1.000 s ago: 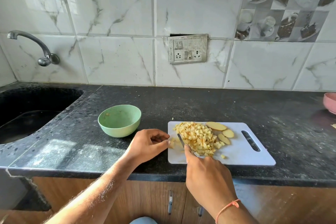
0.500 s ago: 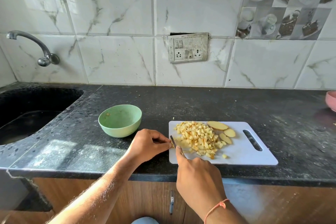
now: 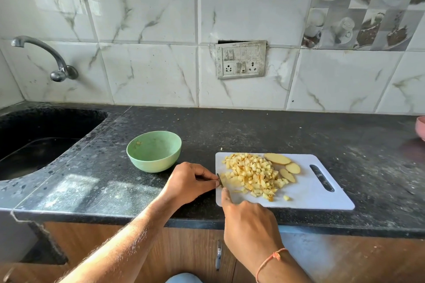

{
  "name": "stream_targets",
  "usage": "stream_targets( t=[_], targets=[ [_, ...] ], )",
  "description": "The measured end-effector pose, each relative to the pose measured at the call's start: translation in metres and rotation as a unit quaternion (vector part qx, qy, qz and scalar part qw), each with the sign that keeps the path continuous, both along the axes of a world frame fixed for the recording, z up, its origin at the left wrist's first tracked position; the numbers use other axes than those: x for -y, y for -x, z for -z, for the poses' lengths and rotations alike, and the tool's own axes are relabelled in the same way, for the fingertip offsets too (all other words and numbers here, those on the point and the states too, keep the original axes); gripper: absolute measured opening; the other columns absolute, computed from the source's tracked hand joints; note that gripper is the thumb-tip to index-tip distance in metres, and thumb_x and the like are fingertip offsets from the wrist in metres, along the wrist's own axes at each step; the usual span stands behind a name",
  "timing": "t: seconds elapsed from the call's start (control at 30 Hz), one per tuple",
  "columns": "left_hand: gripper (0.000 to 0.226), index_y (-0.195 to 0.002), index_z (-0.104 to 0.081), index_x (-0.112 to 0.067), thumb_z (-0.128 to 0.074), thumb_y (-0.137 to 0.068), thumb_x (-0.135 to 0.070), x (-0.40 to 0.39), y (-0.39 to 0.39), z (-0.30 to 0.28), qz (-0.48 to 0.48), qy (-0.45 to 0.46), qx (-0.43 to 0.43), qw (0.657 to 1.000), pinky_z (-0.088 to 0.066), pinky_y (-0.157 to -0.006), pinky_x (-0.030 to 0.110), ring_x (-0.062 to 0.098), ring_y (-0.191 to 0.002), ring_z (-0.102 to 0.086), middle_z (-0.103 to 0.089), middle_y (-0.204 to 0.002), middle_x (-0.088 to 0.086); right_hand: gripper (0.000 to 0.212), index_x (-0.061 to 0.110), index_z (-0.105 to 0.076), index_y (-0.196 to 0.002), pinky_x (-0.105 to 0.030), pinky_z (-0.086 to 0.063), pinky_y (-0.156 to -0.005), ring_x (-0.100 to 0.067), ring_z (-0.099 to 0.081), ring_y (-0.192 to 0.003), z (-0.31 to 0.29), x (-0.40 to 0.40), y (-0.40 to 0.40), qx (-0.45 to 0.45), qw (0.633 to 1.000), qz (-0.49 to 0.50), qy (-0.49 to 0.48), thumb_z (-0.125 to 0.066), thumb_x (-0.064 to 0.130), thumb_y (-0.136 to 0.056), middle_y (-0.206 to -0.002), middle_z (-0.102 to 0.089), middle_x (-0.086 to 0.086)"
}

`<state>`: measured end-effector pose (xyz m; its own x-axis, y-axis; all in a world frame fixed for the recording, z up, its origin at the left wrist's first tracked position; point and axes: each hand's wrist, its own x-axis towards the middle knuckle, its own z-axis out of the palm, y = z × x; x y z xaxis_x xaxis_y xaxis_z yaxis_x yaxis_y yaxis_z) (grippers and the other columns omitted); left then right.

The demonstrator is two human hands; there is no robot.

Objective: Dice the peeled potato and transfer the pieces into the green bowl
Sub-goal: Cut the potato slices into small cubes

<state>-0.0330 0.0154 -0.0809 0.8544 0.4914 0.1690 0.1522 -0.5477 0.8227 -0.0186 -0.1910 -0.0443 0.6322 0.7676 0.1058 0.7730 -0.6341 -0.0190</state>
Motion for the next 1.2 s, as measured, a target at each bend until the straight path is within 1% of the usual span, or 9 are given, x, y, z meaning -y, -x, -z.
stream_targets(
  t=[0.27, 0.4, 0.53, 0.6, 0.67, 0.77, 0.9, 1.07, 1.2],
  targets=[
    [0.008, -0.086, -0.085, -0.033, -0.092, -0.082, -0.030, 0.002, 0.001, -0.001, 0.001, 0.005, -0.004, 1.000, -0.057, -0.076, 0.016, -0.001, -0.081, -0.074, -0.079, -0.086, -0.022, 0.069, 0.027, -0.012, -0.164, -0.035, -0.040, -0.064, -0.028, -0.062, -0.082, -0.003, 0.031, 0.001, -0.026, 1.000, -0.005, 0.014, -0.037, 0.013, -0.101, -0.081, -0.053, 0.000],
    [0.009, -0.087, -0.085, -0.032, -0.092, -0.082, -0.028, 0.002, 0.001, -0.001, 0.004, 0.002, 0.001, 1.000, -0.057, -0.078, 0.015, -0.002, -0.083, -0.074, -0.079, -0.089, -0.022, 0.067, 0.029, -0.015, -0.164, -0.037, -0.047, -0.064, -0.024, -0.065, -0.080, 0.000, 0.037, -0.009, -0.004, 1.000, 0.014, -0.011, -0.036, 0.015, -0.102, -0.087, -0.066, -0.001],
    [0.010, -0.089, -0.086, -0.032, -0.092, -0.082, -0.027, 0.004, 0.003, 0.000, 0.010, -0.014, 0.022, 1.000, -0.054, -0.077, 0.012, -0.003, -0.083, -0.074, -0.079, -0.090, -0.021, 0.059, 0.031, -0.025, -0.162, -0.026, -0.051, -0.056, -0.013, -0.061, -0.064, 0.000, 0.040, -0.025, 0.002, 0.998, 0.005, -0.070, -0.037, 0.022, -0.105, -0.073, -0.058, 0.007],
    [0.012, -0.090, -0.086, -0.033, -0.092, -0.081, -0.028, 0.005, 0.002, 0.000, 0.007, -0.017, 0.027, 0.999, -0.054, -0.076, 0.011, -0.003, -0.082, -0.073, -0.078, -0.089, -0.022, 0.054, 0.036, -0.030, -0.160, -0.018, -0.040, -0.047, -0.005, -0.051, -0.053, -0.004, 0.042, -0.032, -0.001, 0.995, -0.009, -0.102, -0.037, 0.028, -0.107, -0.064, -0.050, 0.013],
    [0.014, -0.092, -0.086, -0.033, -0.093, -0.080, -0.029, 0.005, 0.002, -0.001, 0.000, -0.012, 0.026, 1.000, -0.055, -0.078, 0.012, -0.003, -0.082, -0.074, -0.078, -0.089, -0.022, 0.052, 0.042, -0.032, -0.158, -0.021, -0.028, -0.043, -0.008, -0.043, -0.048, -0.009, 0.043, -0.042, -0.004, 0.992, -0.015, -0.123, -0.037, 0.031, -0.108, -0.057, -0.044, 0.011],
    [0.021, -0.101, -0.085, -0.032, -0.092, -0.082, -0.029, 0.006, 0.002, 0.000, 0.005, 0.006, 0.029, 1.000, -0.058, -0.084, 0.015, -0.001, -0.086, -0.075, -0.079, -0.091, -0.022, 0.052, 0.048, -0.037, -0.155, -0.027, -0.026, -0.042, -0.015, -0.040, -0.046, -0.010, 0.046, -0.066, -0.010, 0.986, -0.031, -0.162, -0.042, 0.031, -0.106, -0.053, -0.043, 0.004],
    [0.020, -0.113, -0.083, -0.029, -0.081, -0.094, -0.026, 0.003, 0.003, 0.000, 0.019, -0.022, 0.046, 0.999, -0.055, -0.090, 0.013, -0.006, -0.096, -0.073, -0.079, -0.098, -0.025, 0.046, 0.046, -0.049, -0.147, -0.022, -0.027, -0.040, -0.012, -0.042, -0.043, -0.003, 0.062, -0.116, -0.060, 0.955, -0.008, -0.290, -0.055, 0.029, -0.105, -0.050, -0.050, 0.004],
    [0.025, -0.117, -0.080, -0.026, -0.078, -0.094, -0.015, 0.001, 0.002, -0.001, 0.028, -0.003, 0.045, 0.999, -0.059, -0.090, 0.022, 0.002, -0.092, -0.077, -0.081, -0.095, -0.015, 0.044, 0.049, -0.055, -0.142, -0.028, -0.026, -0.048, -0.010, -0.025, -0.049, 0.013, 0.094, -0.176, -0.132, 0.909, 0.056, -0.392, -0.054, 0.025, -0.105, -0.054, -0.029, 0.009],
    [0.029, -0.110, -0.081, -0.029, -0.085, -0.086, -0.014, -0.002, 0.001, 0.002, 0.026, -0.007, 0.047, 0.999, -0.061, -0.083, 0.024, 0.009, -0.086, -0.076, -0.080, -0.091, -0.010, 0.040, 0.046, -0.063, -0.137, -0.030, -0.021, -0.050, -0.019, -0.023, -0.058, 0.028, 0.103, -0.187, -0.222, 0.856, 0.058, -0.464, -0.056, 0.022, -0.106, -0.063, -0.025, 0.003]
  ],
)
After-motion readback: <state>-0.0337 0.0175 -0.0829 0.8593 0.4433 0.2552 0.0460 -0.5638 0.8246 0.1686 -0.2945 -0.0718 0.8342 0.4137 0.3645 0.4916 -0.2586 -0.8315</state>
